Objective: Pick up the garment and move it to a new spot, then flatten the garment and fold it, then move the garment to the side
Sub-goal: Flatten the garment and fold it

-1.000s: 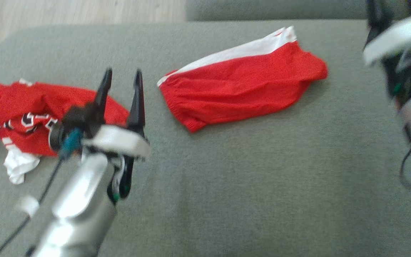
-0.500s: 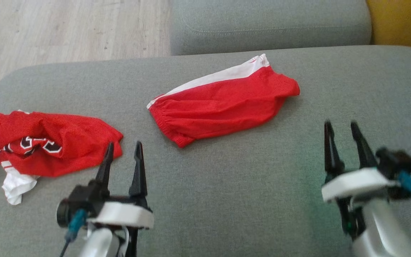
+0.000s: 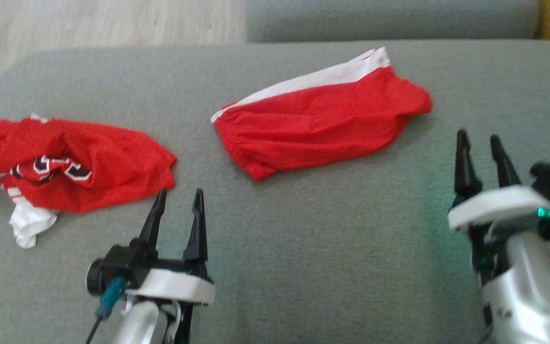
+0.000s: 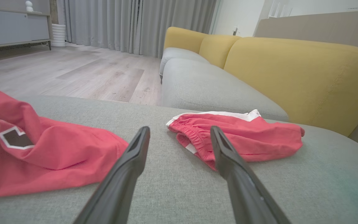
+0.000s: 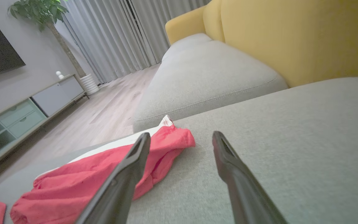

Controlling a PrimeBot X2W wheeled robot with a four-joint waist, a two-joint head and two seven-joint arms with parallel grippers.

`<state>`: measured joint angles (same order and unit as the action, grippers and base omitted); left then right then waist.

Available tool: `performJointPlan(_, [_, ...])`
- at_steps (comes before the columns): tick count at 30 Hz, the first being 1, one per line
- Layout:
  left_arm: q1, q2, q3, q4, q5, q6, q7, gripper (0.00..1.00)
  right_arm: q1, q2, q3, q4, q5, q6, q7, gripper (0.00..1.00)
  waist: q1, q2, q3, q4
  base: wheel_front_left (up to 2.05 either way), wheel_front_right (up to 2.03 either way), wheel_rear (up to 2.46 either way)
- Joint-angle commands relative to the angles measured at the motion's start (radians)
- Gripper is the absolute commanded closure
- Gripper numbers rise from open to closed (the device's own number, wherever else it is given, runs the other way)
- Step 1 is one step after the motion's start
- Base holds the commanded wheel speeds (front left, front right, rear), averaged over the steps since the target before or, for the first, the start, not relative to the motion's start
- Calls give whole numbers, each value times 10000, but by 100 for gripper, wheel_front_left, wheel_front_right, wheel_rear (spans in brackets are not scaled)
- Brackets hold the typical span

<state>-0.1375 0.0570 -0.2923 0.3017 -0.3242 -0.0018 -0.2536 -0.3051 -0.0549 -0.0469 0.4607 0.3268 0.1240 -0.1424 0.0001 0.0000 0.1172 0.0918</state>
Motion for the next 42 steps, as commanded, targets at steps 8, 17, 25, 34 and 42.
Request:
performJointPlan(8, [-1258, -62, -235, -71, -374, -235, -82, 0, -2706, 46, -1321, 1793, 1678, 67, 1800, 0, -1, 0, 1426, 1398, 0, 0, 0])
performJointPlan(17, [-1762, -66, -1087, -396, -875, 125, -82, 0, -4234, -165, -3407, 4501, 1454, 67, 2934, 0, -1, 0, 1653, 2406, 0, 0, 0])
performJointPlan(25, [-1823, -67, -1227, -815, -1788, 171, -82, 0, -5204, -628, -3881, 6195, 278, 67, 3373, 0, -1, 0, 2001, 2837, 0, 0, 0])
performJointPlan(34, [-2045, -67, -1394, -1134, -2059, 330, -82, 0, -6066, -973, -4123, 7182, -758, 67, 3430, 78, -1, 0, 2420, 3152, 0, 0, 0])
performJointPlan(42, [-2085, -68, -1276, -1047, -1892, 398, -82, 0, -6241, -863, -4076, 7231, -921, 67, 2480, 100, -1, 0, 2307, 2916, 0, 0, 0])
